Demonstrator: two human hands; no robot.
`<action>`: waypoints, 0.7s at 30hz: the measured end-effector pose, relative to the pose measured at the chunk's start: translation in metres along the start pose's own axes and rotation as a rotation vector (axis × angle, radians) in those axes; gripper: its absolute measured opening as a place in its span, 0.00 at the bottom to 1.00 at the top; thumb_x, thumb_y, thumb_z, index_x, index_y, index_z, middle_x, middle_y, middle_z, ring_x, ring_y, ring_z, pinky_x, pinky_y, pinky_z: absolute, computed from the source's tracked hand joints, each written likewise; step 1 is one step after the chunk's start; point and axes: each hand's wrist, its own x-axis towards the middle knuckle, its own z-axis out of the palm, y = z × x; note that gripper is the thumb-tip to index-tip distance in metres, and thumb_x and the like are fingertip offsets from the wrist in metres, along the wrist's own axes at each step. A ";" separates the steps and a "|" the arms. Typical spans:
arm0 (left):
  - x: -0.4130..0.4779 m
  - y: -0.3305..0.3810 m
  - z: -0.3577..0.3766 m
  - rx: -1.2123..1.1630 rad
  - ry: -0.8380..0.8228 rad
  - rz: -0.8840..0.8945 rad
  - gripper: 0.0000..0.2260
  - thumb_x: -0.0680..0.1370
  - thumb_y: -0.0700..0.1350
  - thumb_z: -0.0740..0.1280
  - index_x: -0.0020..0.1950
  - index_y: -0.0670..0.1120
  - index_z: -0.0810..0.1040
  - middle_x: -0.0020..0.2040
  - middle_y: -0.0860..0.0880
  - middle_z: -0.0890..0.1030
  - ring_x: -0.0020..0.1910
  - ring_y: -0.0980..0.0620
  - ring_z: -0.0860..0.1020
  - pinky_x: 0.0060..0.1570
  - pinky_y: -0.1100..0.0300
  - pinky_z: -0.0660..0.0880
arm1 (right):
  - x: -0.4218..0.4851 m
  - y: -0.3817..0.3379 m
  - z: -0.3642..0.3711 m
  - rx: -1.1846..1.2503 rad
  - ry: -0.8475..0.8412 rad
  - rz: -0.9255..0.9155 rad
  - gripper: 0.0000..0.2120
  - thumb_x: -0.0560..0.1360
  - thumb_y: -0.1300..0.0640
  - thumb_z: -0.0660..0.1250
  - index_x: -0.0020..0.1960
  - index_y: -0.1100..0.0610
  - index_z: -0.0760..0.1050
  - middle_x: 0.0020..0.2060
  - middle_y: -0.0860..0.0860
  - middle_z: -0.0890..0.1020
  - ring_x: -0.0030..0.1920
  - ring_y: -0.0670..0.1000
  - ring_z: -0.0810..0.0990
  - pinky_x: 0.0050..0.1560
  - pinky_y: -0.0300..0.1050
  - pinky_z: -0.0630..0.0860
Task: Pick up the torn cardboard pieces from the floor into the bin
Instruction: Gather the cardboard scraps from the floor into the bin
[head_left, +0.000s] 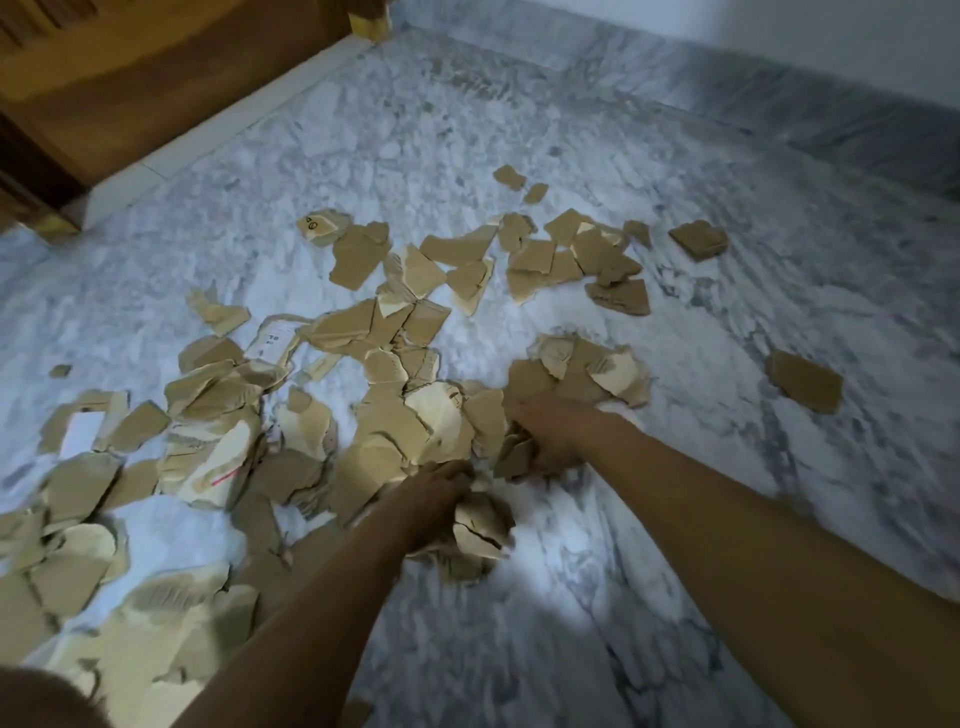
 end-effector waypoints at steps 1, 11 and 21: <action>0.002 -0.004 0.002 -0.033 0.013 0.002 0.25 0.73 0.45 0.72 0.70 0.49 0.72 0.73 0.48 0.67 0.68 0.45 0.69 0.65 0.53 0.68 | 0.006 -0.004 0.006 0.009 -0.018 -0.002 0.26 0.67 0.46 0.78 0.56 0.52 0.69 0.52 0.53 0.77 0.53 0.56 0.77 0.50 0.52 0.77; 0.018 -0.009 -0.003 -0.163 -0.090 -0.069 0.32 0.66 0.49 0.78 0.66 0.48 0.68 0.60 0.46 0.79 0.58 0.43 0.78 0.52 0.51 0.75 | -0.023 0.002 0.024 0.068 -0.125 0.118 0.24 0.74 0.50 0.73 0.64 0.56 0.66 0.59 0.57 0.78 0.55 0.58 0.80 0.50 0.52 0.78; 0.020 -0.005 -0.013 -0.292 -0.186 -0.098 0.20 0.73 0.48 0.73 0.64 0.47 0.77 0.60 0.47 0.80 0.56 0.48 0.78 0.53 0.55 0.72 | -0.025 0.021 0.019 0.357 -0.032 0.297 0.25 0.65 0.40 0.75 0.56 0.49 0.73 0.59 0.54 0.76 0.59 0.59 0.76 0.54 0.49 0.74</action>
